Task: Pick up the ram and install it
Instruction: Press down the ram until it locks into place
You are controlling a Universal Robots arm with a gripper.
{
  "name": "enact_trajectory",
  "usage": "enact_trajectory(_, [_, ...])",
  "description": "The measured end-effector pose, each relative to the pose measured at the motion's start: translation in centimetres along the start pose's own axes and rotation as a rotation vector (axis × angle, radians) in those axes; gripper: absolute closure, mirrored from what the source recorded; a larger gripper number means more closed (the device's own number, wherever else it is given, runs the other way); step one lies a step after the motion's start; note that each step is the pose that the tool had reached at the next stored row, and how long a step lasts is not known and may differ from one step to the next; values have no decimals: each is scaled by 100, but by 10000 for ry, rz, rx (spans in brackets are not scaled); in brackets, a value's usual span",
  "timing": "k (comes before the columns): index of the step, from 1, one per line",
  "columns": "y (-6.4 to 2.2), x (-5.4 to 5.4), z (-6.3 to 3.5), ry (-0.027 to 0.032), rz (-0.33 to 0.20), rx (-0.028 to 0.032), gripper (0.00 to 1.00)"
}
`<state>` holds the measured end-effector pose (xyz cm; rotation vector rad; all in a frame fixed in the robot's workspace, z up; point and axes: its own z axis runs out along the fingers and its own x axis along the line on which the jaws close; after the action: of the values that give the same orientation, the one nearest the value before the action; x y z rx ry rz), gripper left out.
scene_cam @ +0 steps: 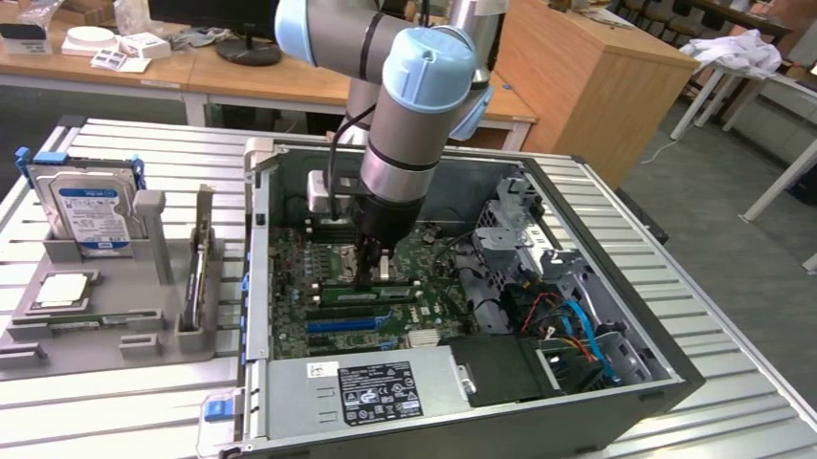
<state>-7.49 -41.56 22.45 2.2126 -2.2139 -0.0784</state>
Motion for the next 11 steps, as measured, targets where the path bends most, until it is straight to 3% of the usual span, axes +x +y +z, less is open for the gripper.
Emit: enact_trajectory(11, [-1, 1, 16, -1, 0, 0, 89])
